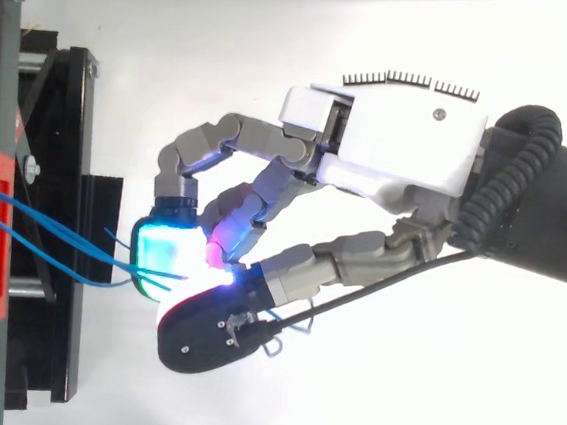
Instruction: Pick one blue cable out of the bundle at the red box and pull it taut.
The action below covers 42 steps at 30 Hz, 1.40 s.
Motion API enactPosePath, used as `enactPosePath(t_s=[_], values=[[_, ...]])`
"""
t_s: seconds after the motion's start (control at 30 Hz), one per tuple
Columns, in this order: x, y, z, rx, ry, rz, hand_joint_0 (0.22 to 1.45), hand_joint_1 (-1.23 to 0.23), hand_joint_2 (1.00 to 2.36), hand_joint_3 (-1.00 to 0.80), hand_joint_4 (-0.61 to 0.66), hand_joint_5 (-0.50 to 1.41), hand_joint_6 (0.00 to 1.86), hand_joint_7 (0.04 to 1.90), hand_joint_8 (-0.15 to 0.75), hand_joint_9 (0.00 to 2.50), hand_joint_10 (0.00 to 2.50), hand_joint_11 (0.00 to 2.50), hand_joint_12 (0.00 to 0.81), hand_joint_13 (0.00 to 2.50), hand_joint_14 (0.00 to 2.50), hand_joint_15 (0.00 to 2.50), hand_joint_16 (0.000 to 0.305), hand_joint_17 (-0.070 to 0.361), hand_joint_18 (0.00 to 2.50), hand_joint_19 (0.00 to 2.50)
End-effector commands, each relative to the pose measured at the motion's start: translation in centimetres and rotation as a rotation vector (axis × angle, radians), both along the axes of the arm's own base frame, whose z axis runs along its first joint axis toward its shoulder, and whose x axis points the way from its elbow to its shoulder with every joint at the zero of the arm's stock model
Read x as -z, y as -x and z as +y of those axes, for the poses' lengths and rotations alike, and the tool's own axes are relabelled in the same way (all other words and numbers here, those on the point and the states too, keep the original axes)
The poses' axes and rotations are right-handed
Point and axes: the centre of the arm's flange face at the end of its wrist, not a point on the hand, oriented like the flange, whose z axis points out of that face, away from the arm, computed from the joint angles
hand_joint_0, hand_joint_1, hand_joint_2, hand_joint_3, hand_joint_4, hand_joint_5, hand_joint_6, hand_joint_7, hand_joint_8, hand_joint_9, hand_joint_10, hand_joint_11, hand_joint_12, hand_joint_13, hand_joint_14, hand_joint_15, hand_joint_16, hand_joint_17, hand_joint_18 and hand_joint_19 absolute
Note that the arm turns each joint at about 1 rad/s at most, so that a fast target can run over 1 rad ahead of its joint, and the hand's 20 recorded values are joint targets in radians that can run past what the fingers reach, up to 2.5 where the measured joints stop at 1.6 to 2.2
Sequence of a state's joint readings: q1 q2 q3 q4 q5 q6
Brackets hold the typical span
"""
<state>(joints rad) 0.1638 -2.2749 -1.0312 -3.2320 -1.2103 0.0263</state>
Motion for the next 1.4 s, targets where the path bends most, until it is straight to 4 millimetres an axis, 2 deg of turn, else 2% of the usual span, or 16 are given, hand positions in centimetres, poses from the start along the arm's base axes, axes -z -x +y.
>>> enactPosePath(t_s=[0.0,0.1,0.2,0.27,0.33,0.4,0.43,0.5,0.73,0.83,1.1,1.2,1.27,1.37], values=[[-0.02,-0.01,0.03,0.000,0.000,0.000,0.62,-0.66,1.00,-0.44,-0.07,-0.08,0.74,1.14,0.218,1.16,0.02,1.13,0.325,0.65,0.01,0.37,0.046,0.105,0.54,0.39],[-0.03,-0.03,0.03,-0.001,0.001,-0.001,0.61,-0.70,1.01,-0.34,-0.05,-0.09,0.76,1.18,0.241,1.14,0.02,1.19,0.328,0.64,0.02,0.38,0.047,0.105,0.53,0.39],[0.04,0.00,0.02,0.000,0.000,0.000,0.61,-0.78,1.01,-0.26,0.00,-0.13,0.84,1.15,0.244,1.11,0.02,1.23,0.334,0.63,0.02,0.38,0.048,0.107,0.53,0.39],[-0.03,-0.03,0.03,-0.001,0.001,-0.001,0.60,-0.80,1.02,-0.18,0.03,-0.13,0.84,1.20,0.258,1.11,0.02,1.23,0.342,0.63,0.02,0.38,0.050,0.112,0.54,0.38],[-0.03,-0.03,0.14,-0.002,0.001,-0.001,0.60,-0.82,1.02,-0.16,0.01,-0.14,0.86,1.16,0.256,1.10,0.02,1.19,0.344,0.64,0.02,0.36,0.051,0.115,0.55,0.37],[-0.02,-0.01,0.03,-0.001,0.002,0.000,0.59,-0.78,1.01,-0.17,-0.02,-0.13,0.86,1.11,0.252,1.11,0.02,1.01,0.340,0.63,0.01,0.32,0.053,0.120,0.57,0.36],[0.04,-0.01,0.14,-0.002,0.002,0.000,0.58,-0.73,1.01,-0.16,-0.01,-0.10,0.80,1.13,0.265,1.13,0.02,0.82,0.355,0.61,0.01,0.26,0.058,0.130,0.58,0.34],[0.04,0.00,0.02,-0.001,0.002,0.000,0.58,-0.70,1.01,-0.14,0.01,-0.07,0.74,1.15,0.259,1.13,0.02,0.70,0.356,0.61,0.01,0.24,0.060,0.134,0.59,0.34],[-0.03,-0.03,0.14,-0.002,0.001,-0.001,0.60,-0.66,1.01,-0.13,0.09,-0.03,0.61,1.27,0.252,1.15,0.02,0.74,0.357,0.61,0.01,0.26,0.059,0.133,0.57,0.35],[0.04,-0.01,0.14,-0.002,0.002,0.000,0.61,-0.67,1.01,-0.14,0.08,-0.03,0.57,1.37,0.259,1.14,0.02,0.81,0.356,0.60,0.01,0.28,0.057,0.128,0.55,0.35],[0.03,-0.02,0.03,-0.001,0.003,-0.001,0.60,-0.71,1.01,-0.13,0.11,-0.06,0.64,1.23,0.279,1.10,0.02,0.98,0.354,0.58,0.01,0.31,0.054,0.122,0.52,0.35],[-0.03,-0.03,0.14,-0.003,0.003,-0.001,0.59,-0.70,1.01,-0.12,0.16,-0.05,0.61,1.29,0.269,1.13,0.02,0.85,0.350,0.59,0.01,0.26,0.056,0.125,0.53,0.36],[0.03,-0.02,0.14,-0.003,0.003,-0.001,0.59,-0.68,1.01,-0.11,0.24,-0.01,0.50,1.44,0.262,1.15,0.02,0.69,0.346,0.59,0.01,0.24,0.057,0.127,0.54,0.35],[0.03,-0.02,0.14,-0.003,0.003,-0.001,0.60,-0.68,1.01,-0.11,0.25,-0.01,0.50,1.39,0.261,1.14,0.02,0.69,0.348,0.59,0.01,0.24,0.057,0.129,0.55,0.35]])
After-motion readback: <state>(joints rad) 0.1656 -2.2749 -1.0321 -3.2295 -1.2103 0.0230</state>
